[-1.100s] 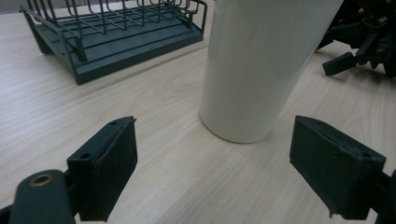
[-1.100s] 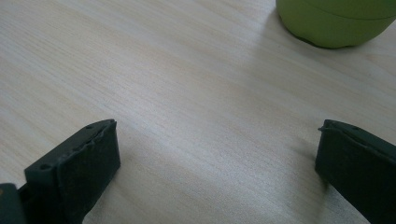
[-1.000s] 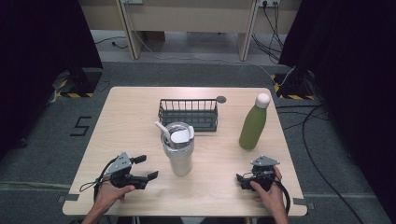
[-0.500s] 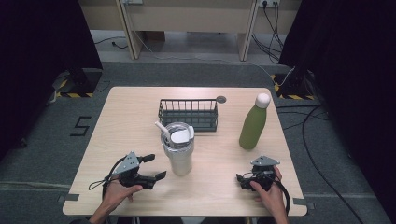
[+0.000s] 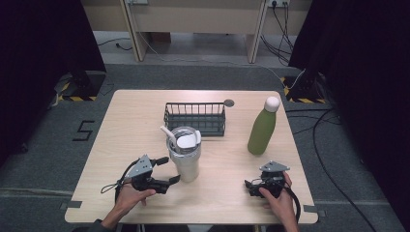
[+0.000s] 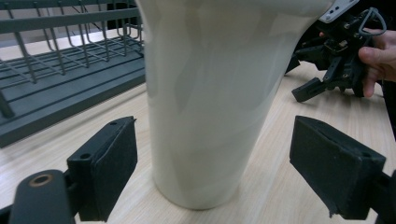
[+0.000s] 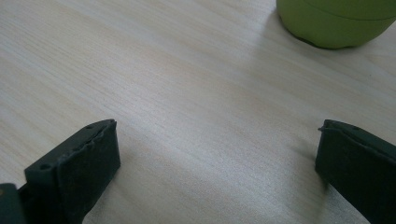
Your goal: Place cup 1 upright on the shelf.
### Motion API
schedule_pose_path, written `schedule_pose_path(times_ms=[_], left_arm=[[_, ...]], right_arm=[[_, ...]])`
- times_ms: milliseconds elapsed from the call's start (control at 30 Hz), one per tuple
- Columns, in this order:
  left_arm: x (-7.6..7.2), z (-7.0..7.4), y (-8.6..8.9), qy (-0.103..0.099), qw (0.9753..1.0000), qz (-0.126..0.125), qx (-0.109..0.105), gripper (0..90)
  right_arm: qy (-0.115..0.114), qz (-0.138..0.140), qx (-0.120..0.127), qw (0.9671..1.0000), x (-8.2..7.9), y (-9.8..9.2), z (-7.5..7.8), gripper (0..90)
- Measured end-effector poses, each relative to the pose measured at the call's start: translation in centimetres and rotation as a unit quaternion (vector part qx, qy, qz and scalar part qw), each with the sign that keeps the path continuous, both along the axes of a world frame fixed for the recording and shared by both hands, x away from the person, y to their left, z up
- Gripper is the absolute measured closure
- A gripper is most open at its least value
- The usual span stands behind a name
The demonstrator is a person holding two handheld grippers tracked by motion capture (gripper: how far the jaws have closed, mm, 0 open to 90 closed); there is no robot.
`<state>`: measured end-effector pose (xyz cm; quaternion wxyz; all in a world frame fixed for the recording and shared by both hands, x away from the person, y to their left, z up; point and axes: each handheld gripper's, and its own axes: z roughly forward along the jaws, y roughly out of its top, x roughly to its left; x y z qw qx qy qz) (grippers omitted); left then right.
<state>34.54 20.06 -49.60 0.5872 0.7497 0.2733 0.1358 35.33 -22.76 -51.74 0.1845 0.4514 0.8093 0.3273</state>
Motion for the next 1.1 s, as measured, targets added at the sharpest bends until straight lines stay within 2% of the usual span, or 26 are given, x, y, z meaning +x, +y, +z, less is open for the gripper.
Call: schedule_pose_path(times_ms=[333,733,1100], left_arm=[[0.6,0.1,-1.4,-0.013,0.9998,-0.013,0.006,14.9],[1.8,0.0,-2.3,-0.011,0.9999,-0.003,-0.005,13.2],[2.4,-0.2,-3.3,-0.020,0.9998,-0.001,-0.010,9.0]], right_arm=[[0.001,0.000,0.001,1.0000,0.0,0.0,0.0,0.3],[0.001,-0.001,0.002,1.0000,0.0,0.0,0.0,0.3],[0.001,-0.001,0.002,1.0000,0.0,0.0,0.0,0.4]])
